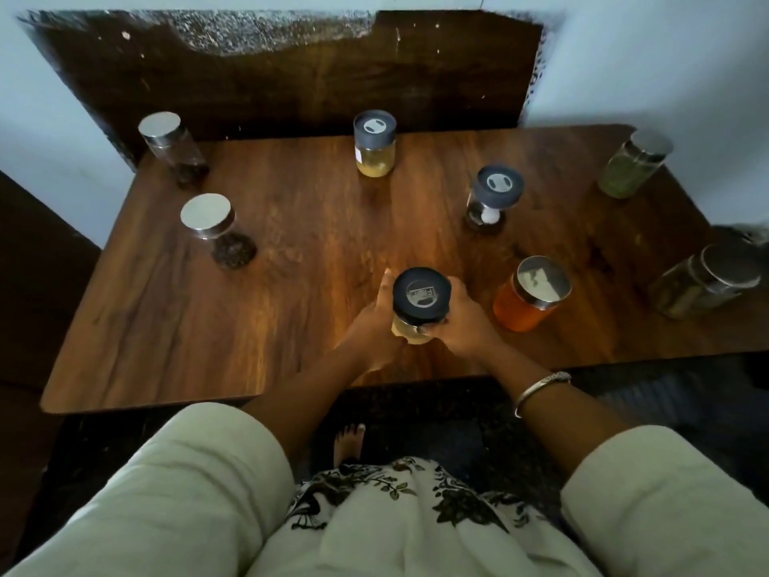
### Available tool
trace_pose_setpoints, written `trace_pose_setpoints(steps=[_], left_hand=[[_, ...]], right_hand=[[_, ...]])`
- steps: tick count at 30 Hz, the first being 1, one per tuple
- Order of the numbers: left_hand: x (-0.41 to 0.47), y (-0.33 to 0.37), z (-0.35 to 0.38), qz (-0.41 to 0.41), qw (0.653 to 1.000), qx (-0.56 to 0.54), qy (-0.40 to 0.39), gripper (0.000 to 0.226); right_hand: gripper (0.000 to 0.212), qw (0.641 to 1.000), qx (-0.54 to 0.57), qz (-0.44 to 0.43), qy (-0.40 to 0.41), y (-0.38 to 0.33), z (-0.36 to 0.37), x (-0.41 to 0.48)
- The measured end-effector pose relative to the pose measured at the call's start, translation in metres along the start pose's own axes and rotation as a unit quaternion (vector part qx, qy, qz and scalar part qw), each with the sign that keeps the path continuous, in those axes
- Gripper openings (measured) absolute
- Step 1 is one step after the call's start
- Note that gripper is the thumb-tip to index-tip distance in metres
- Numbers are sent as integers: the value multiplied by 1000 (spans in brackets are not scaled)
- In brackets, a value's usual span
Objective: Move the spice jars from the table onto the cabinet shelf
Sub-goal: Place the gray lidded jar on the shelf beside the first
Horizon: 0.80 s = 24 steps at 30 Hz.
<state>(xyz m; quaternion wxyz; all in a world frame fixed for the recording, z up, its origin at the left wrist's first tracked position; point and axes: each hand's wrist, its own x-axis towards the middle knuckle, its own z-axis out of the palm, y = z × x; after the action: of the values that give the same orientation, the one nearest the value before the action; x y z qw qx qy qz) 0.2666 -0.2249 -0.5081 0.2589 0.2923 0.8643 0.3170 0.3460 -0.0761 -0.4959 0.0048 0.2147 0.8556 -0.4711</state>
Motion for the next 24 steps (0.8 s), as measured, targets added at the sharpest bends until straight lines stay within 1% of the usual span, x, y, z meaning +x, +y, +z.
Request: trace_pose_setpoints(steps=[3, 5, 7, 9, 11, 13, 15, 16, 19, 22, 24], left_hand=[[11, 10, -18, 51, 997, -56, 22, 115], [19, 22, -36, 104, 989, -95, 48, 123], [28, 34, -53, 158, 976, -124, 80, 127], [38, 44, -69, 207, 962, -131, 118, 126], [47, 53, -82, 247, 946, -145, 155, 120], [52, 64, -96, 263, 926, -198, 187, 112], [54, 72, -116, 248, 909, -268, 203, 108], [55, 73, -127, 247, 902, -291, 200, 107], [59, 65, -165, 255, 903, -313, 148, 104], [55, 70, -187, 235, 901, -355, 81, 82], [52, 75, -191, 215, 896, -380, 73, 67]], right_hand=[[76, 997, 54, -9, 48, -14, -8, 7], [80, 993, 80, -19, 87, -32, -18, 16], [79, 986, 109, -34, 124, -52, -30, 25], [77, 978, 114, -61, 163, -76, -40, 34], [78, 972, 107, -78, 194, -101, -46, 40], [79, 969, 78, -104, 210, -123, -47, 46], [75, 970, 46, -130, 202, -141, -49, 51], [71, 971, 58, -137, 188, -148, -51, 53], [60, 963, 188, -138, 135, -164, -56, 57], [67, 946, 290, -137, 55, -169, -52, 63], [69, 934, 329, -132, 34, -171, -46, 69]])
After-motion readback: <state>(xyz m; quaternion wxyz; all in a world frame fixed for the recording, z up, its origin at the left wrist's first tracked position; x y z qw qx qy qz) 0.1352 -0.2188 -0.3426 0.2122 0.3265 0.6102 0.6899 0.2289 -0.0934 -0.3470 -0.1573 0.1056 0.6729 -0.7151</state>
